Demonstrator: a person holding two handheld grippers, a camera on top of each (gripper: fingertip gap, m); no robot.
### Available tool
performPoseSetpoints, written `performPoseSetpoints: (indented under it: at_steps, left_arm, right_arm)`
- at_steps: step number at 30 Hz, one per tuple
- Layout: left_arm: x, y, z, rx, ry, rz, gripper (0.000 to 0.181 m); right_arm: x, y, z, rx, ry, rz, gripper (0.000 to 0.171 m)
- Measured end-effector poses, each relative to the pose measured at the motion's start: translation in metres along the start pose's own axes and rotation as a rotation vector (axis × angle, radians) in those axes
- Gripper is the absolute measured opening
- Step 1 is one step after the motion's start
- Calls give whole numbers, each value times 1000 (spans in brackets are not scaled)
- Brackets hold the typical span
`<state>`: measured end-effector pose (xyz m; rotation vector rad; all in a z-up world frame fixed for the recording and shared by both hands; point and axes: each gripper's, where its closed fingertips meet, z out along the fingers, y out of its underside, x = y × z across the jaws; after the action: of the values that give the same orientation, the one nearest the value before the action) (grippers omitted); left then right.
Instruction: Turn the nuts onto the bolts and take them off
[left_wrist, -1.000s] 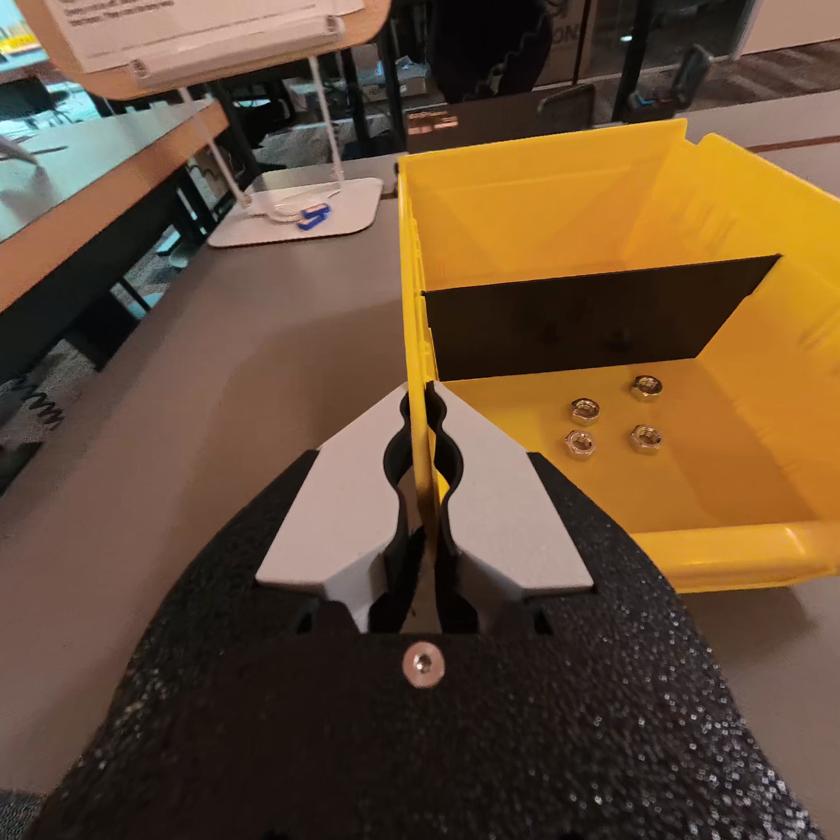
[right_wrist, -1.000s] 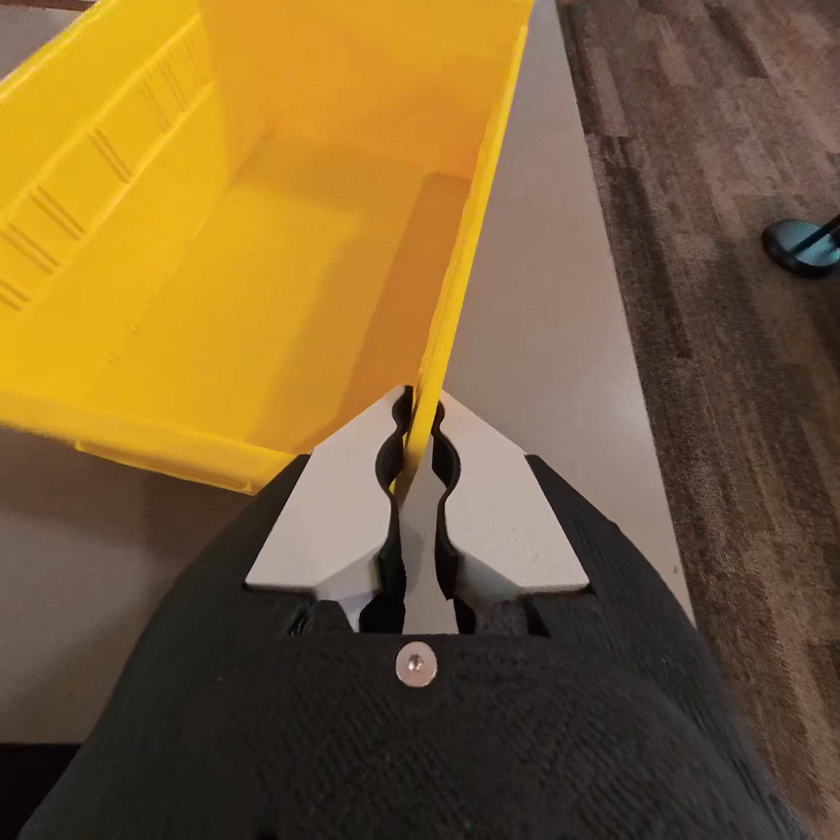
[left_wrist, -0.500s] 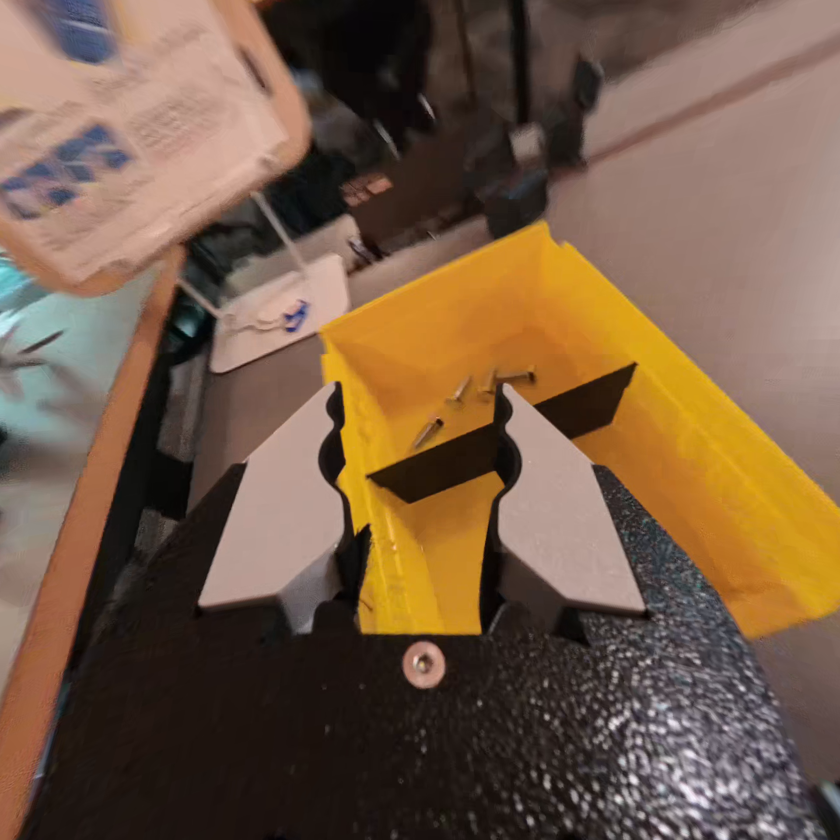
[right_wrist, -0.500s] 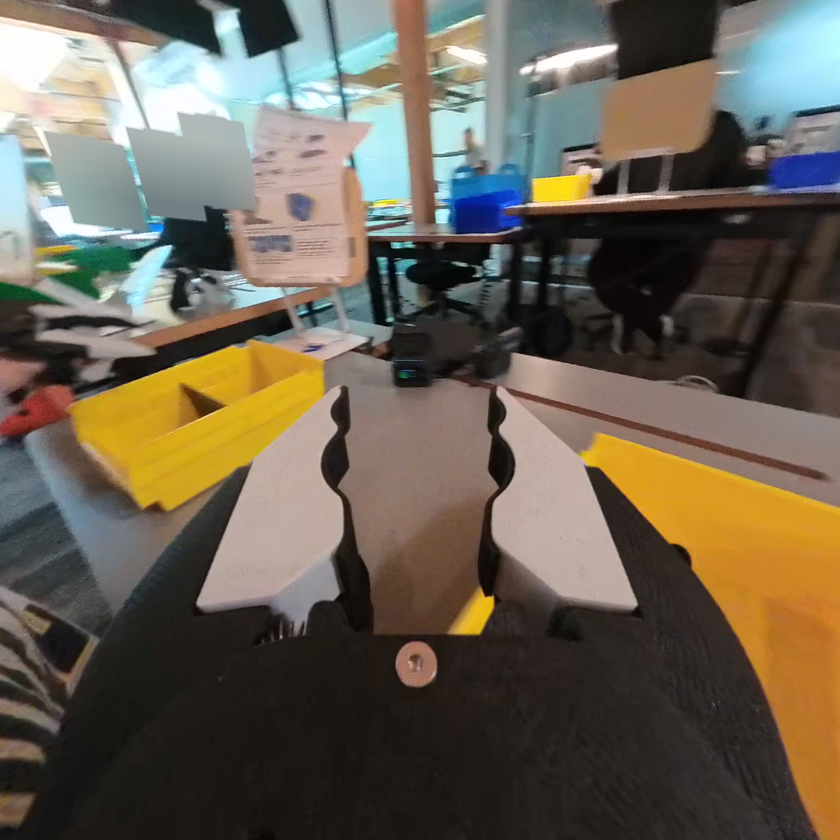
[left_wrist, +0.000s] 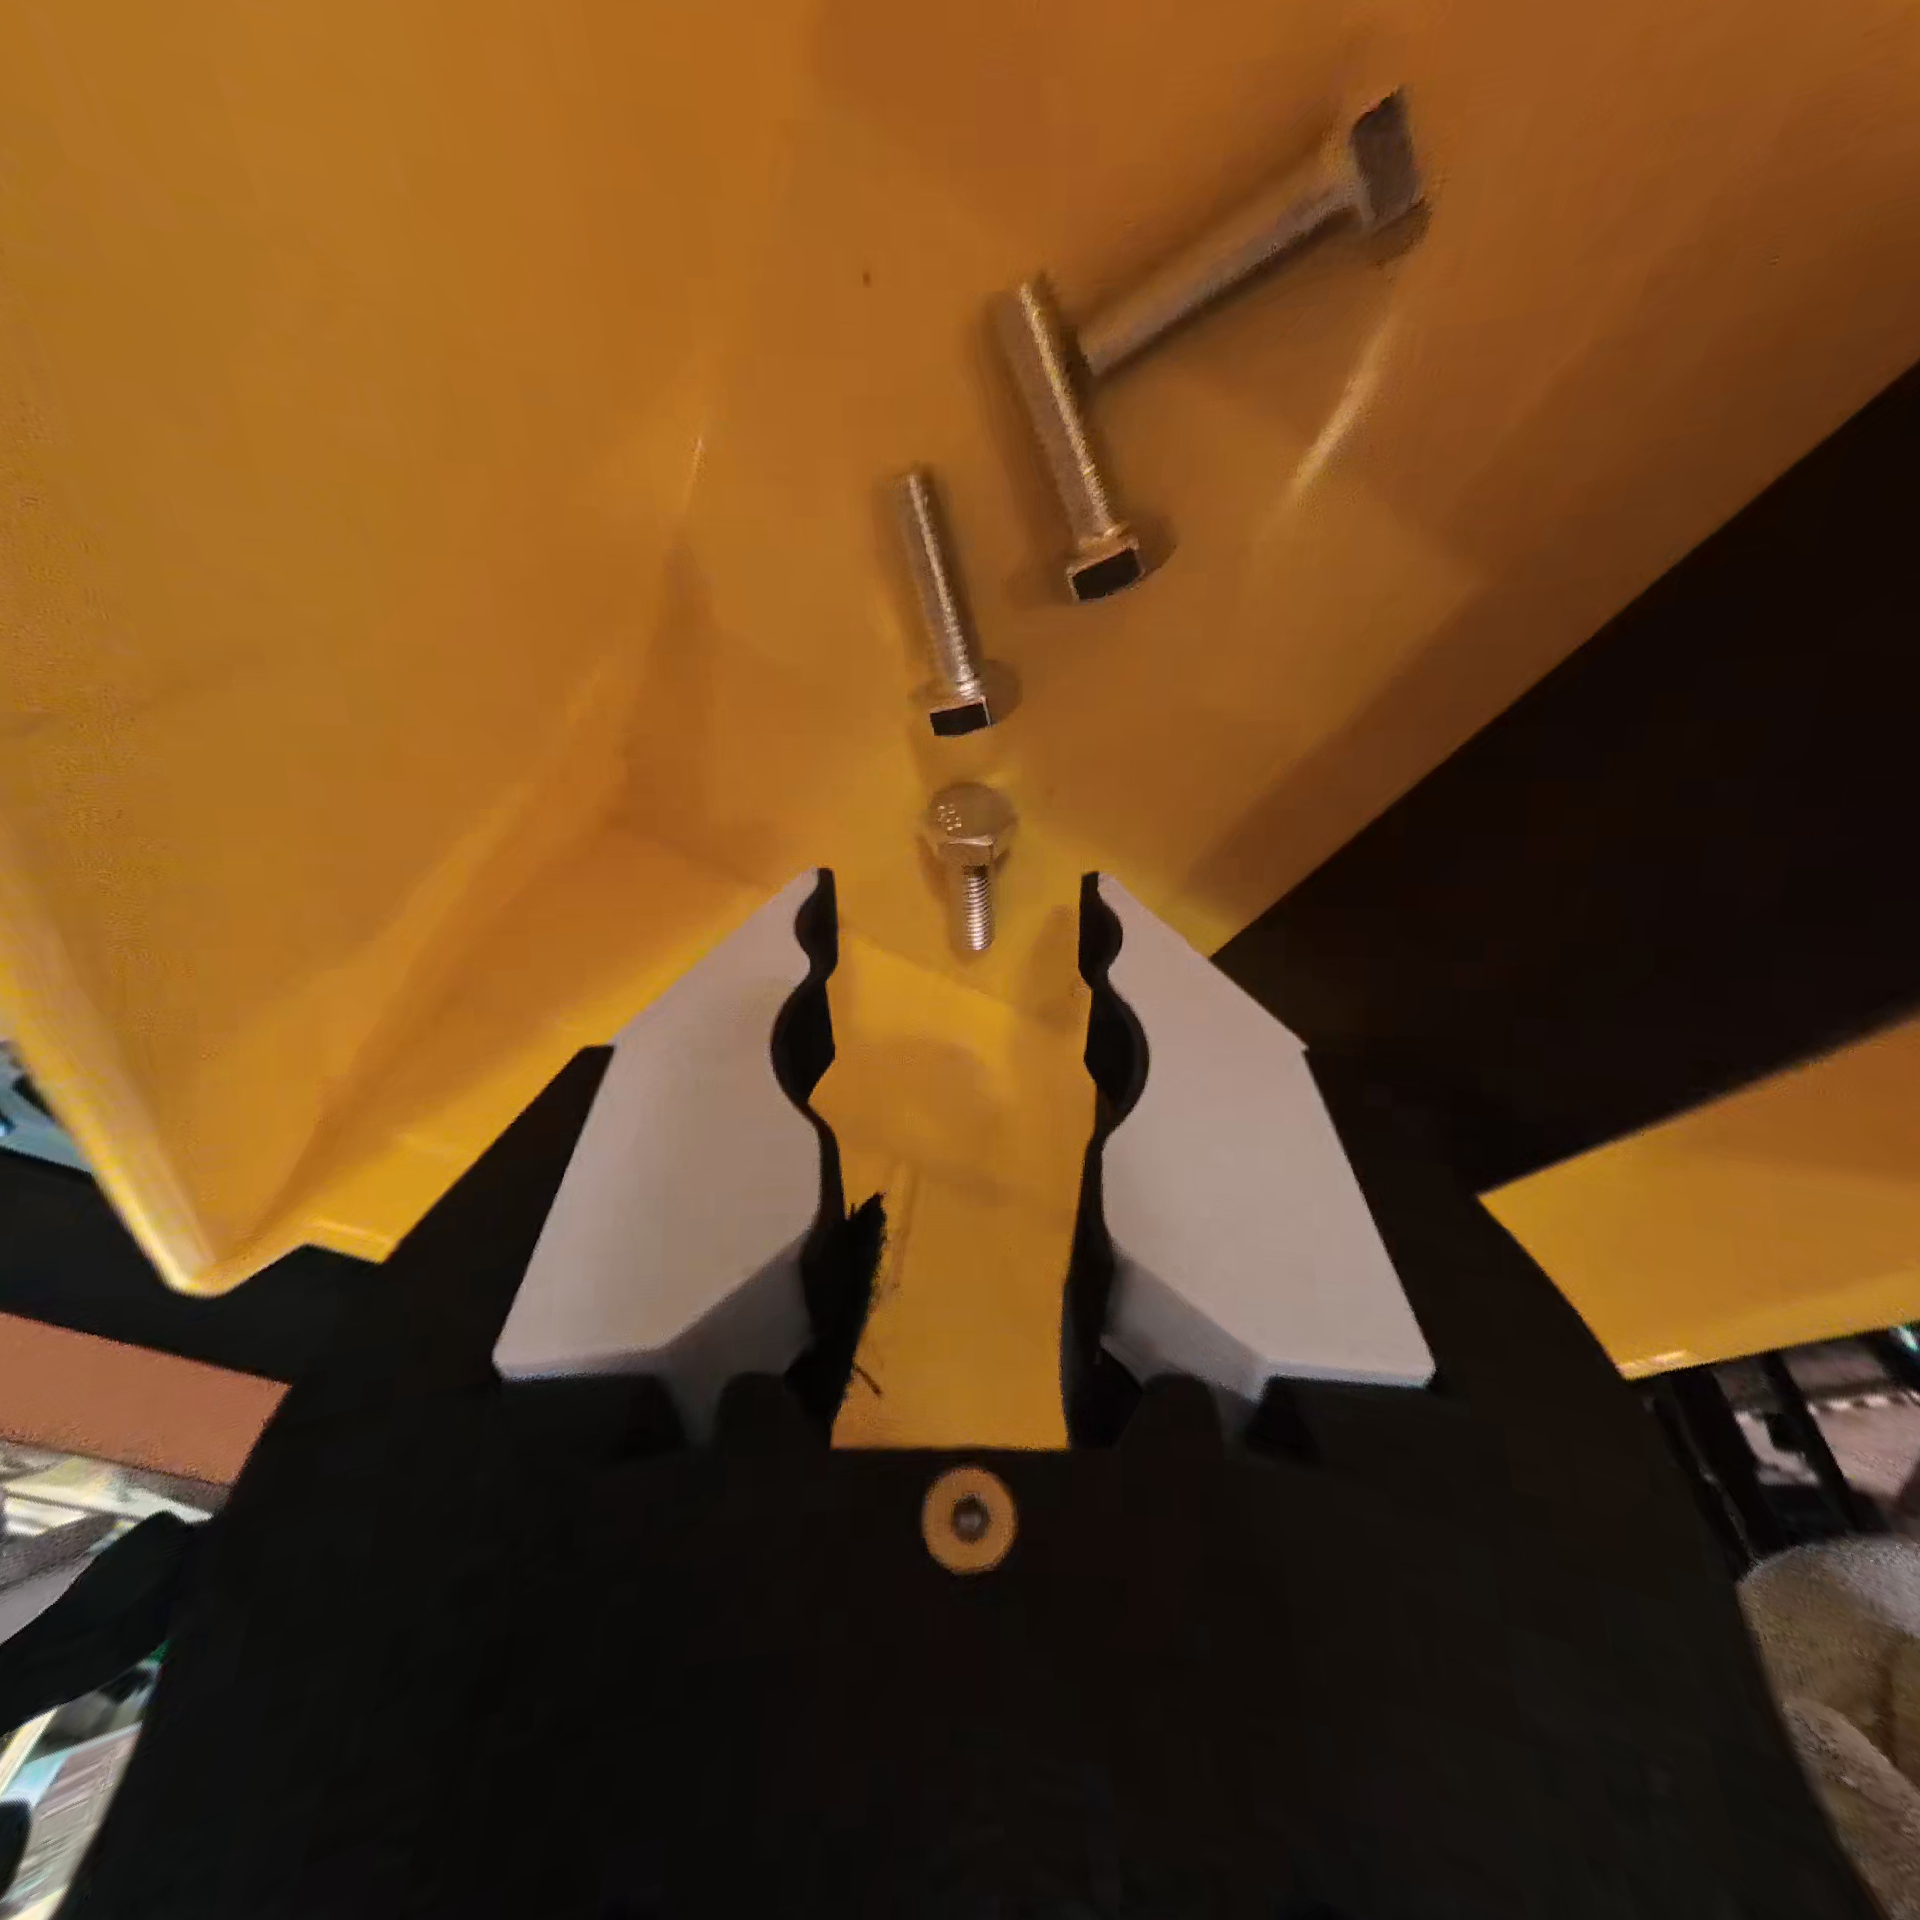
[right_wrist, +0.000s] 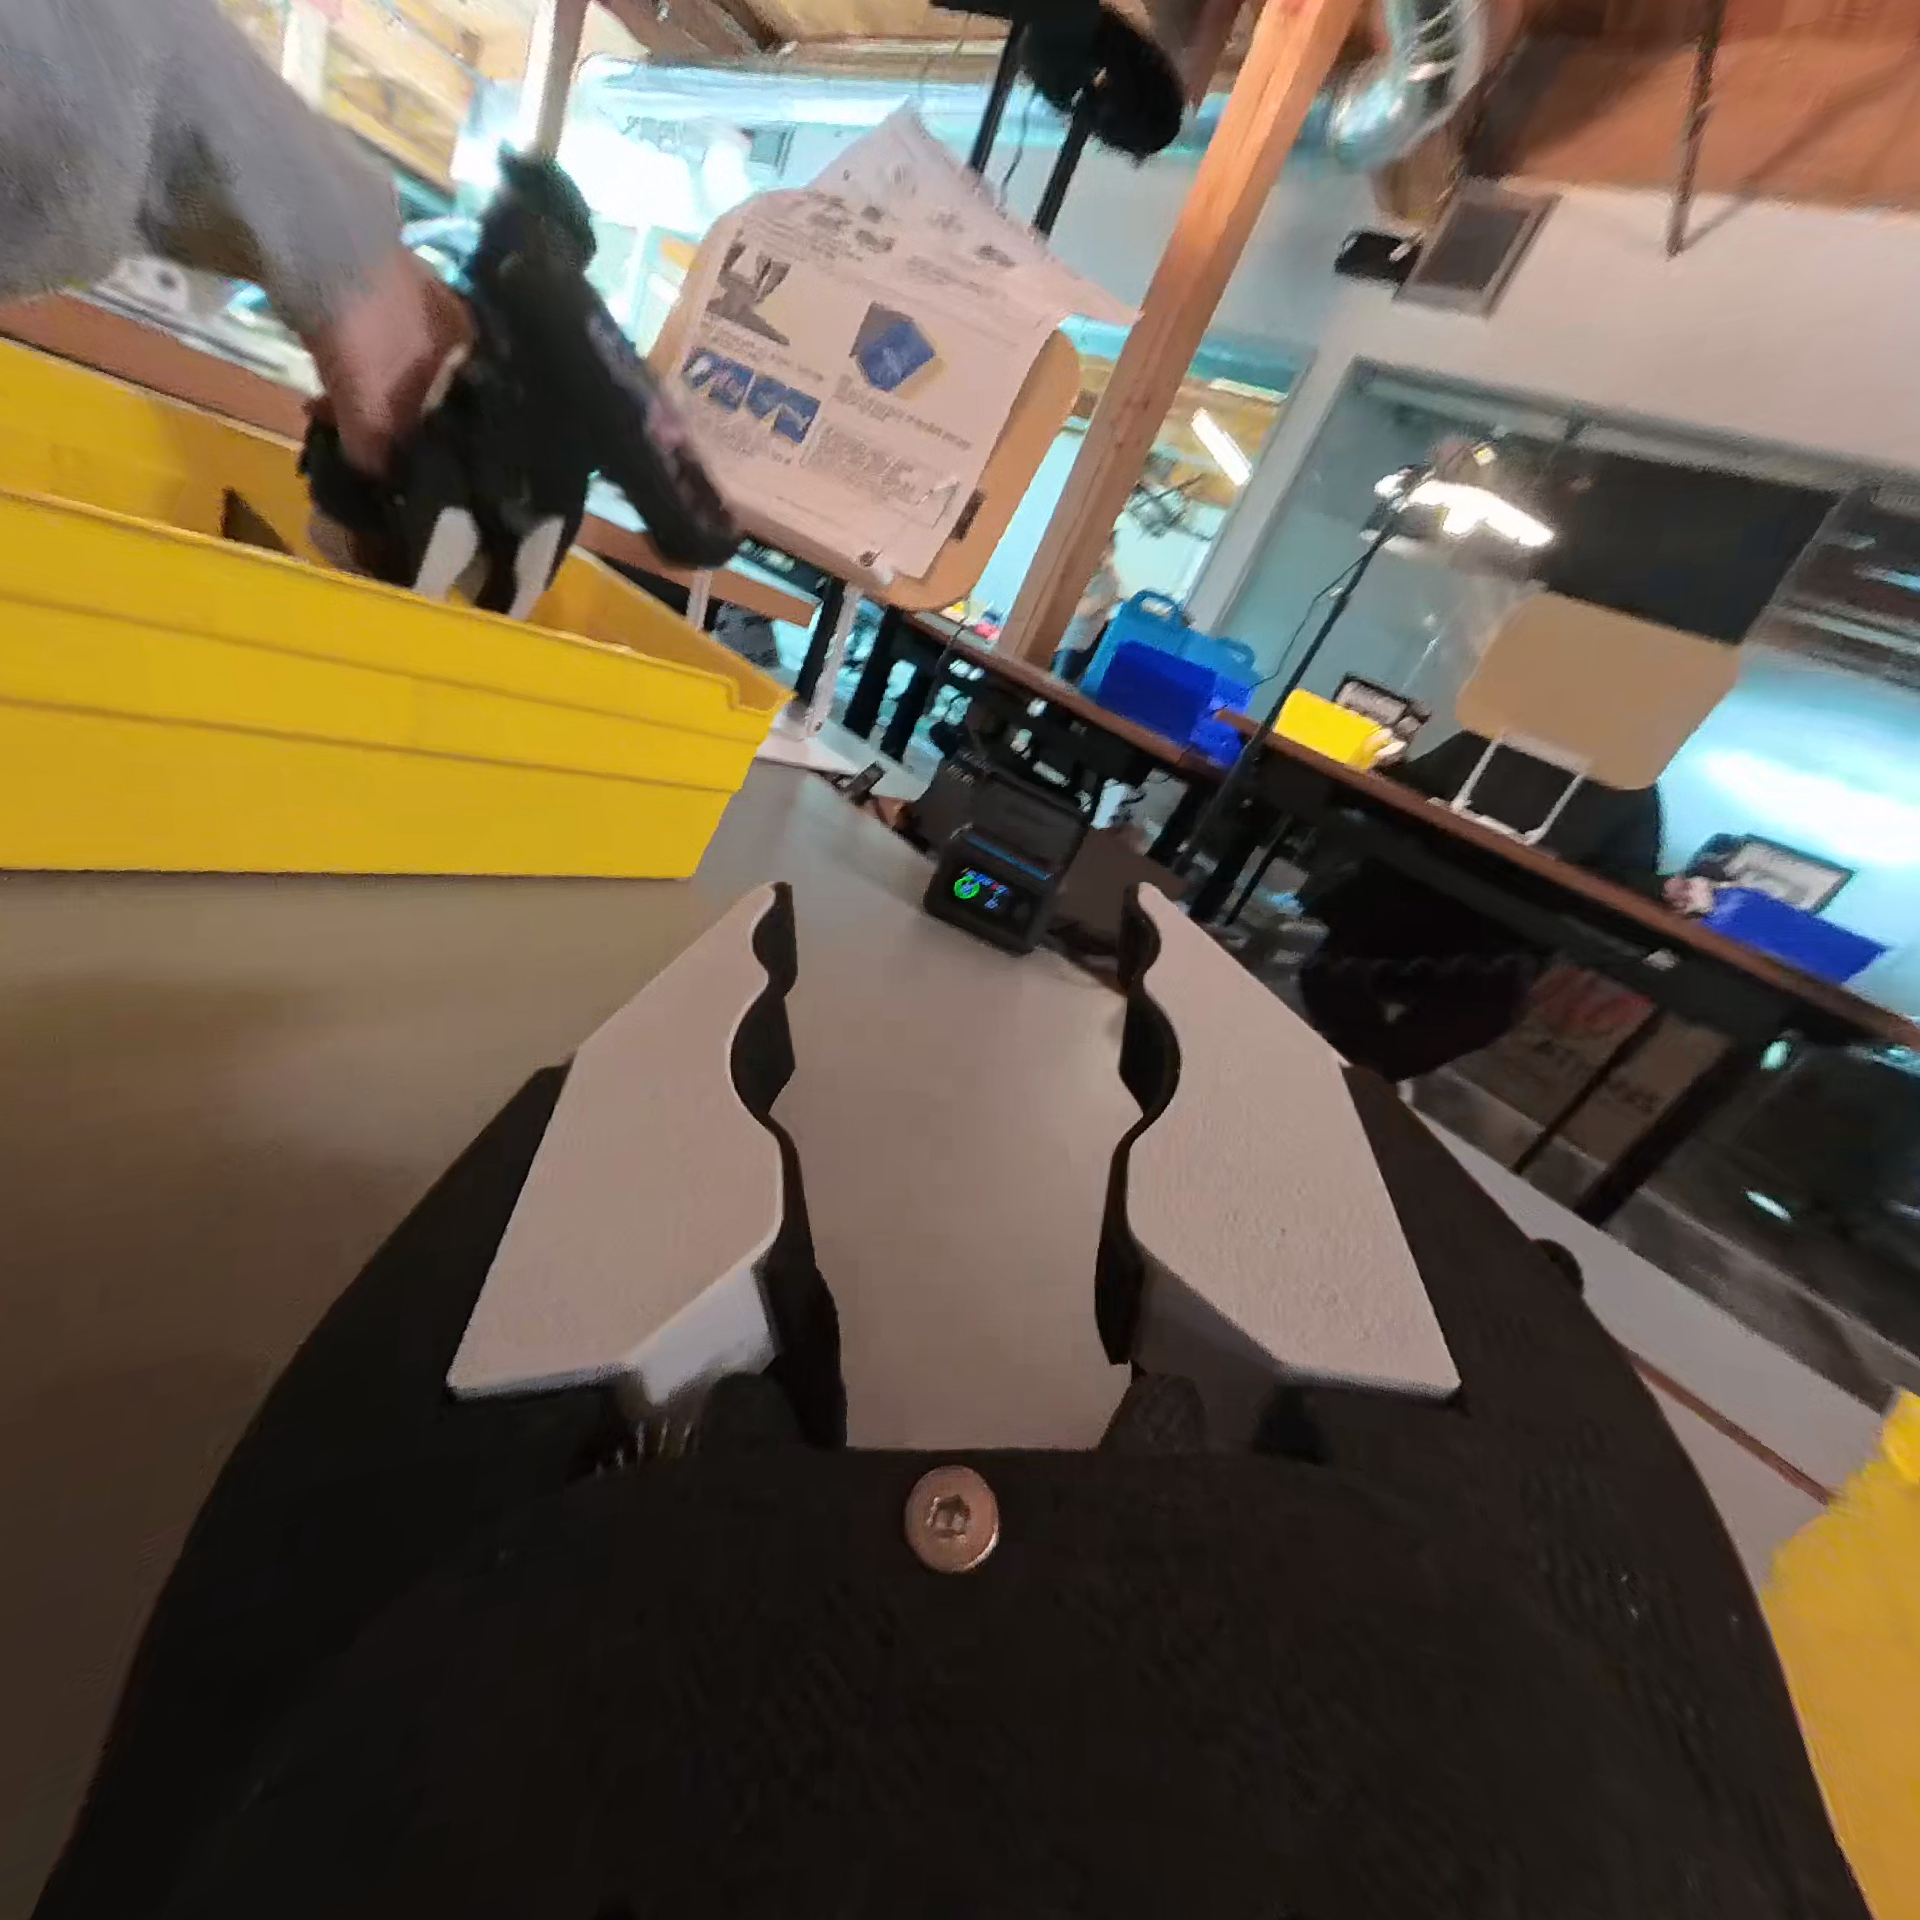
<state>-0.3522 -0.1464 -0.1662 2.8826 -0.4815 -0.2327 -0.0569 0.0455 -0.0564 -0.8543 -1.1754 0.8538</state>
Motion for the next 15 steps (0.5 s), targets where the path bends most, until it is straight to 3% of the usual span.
performPoseSetpoints:
  at_steps: [10, 13, 15]
  left_arm:
    - [-5, -1, 17, 27, 10, -65, 14]
    - [-6, 4, 13, 13, -49, -20, 12]
    - [-14, 2, -8, 62, -150, -48, 10]
  right_arm:
    - [74, 38, -14, -134, 203, -67, 67]
    - [109, 56, -26, -209, 305, -55, 66]
    - [126, 67, -29, -245, 352, -27, 67]
